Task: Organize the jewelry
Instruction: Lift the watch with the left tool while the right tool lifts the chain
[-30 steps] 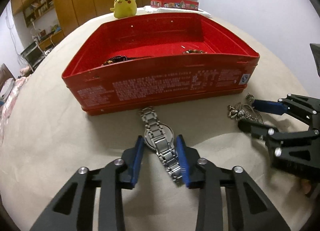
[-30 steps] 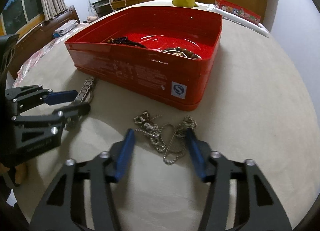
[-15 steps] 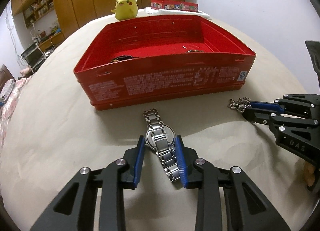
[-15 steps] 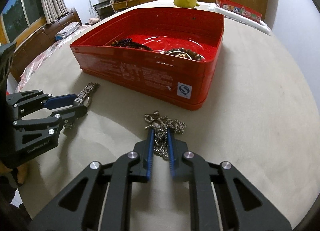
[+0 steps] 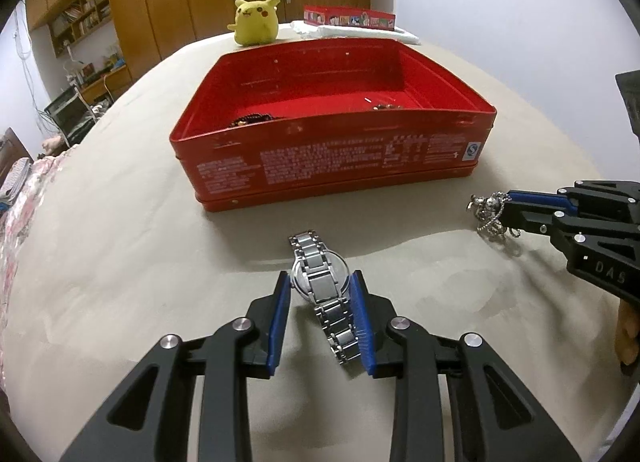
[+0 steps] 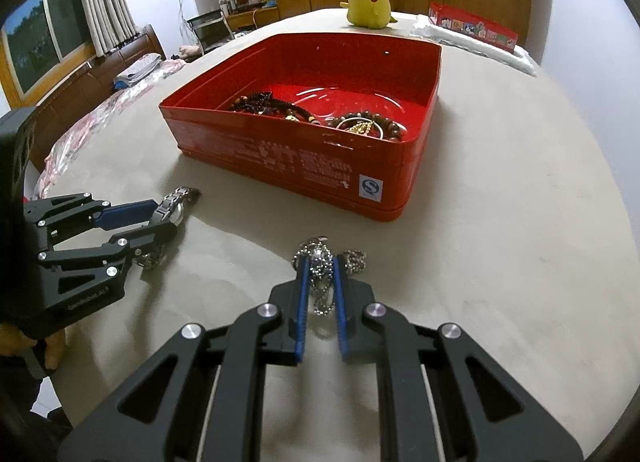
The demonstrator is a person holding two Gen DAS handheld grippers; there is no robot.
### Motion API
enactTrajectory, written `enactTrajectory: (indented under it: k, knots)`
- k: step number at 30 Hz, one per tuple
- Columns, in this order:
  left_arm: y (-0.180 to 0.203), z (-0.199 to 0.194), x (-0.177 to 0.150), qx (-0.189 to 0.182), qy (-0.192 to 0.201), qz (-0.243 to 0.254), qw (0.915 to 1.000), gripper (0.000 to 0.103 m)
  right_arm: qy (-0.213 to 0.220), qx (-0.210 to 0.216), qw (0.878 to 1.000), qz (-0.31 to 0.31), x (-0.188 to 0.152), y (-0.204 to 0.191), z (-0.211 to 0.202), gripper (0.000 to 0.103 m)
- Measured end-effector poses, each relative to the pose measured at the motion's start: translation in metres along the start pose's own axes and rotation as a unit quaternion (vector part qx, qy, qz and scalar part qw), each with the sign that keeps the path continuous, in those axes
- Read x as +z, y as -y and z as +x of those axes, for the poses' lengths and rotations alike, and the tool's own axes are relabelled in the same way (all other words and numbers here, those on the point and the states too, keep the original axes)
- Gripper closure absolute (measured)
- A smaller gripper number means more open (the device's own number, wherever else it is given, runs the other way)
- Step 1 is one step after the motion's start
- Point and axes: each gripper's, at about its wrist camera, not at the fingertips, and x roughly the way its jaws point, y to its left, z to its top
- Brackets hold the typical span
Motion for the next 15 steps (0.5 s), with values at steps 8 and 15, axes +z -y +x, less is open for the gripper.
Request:
enactTrajectory:
  k: [8,15]
  knots:
    - [-0.006,-0.016,0.001,0.001,0.013,-0.001,0.9999,0.073,0.011,-0.003,1.0,-0.005,0.002,-0.006,-0.016,0.094]
    - [-0.011,-0.032,-0.001,0.002,0.026,-0.003,0.9996,0.073,0.018,-0.005,1.0,-0.011,0.004,-0.01,-0.029,0.094]
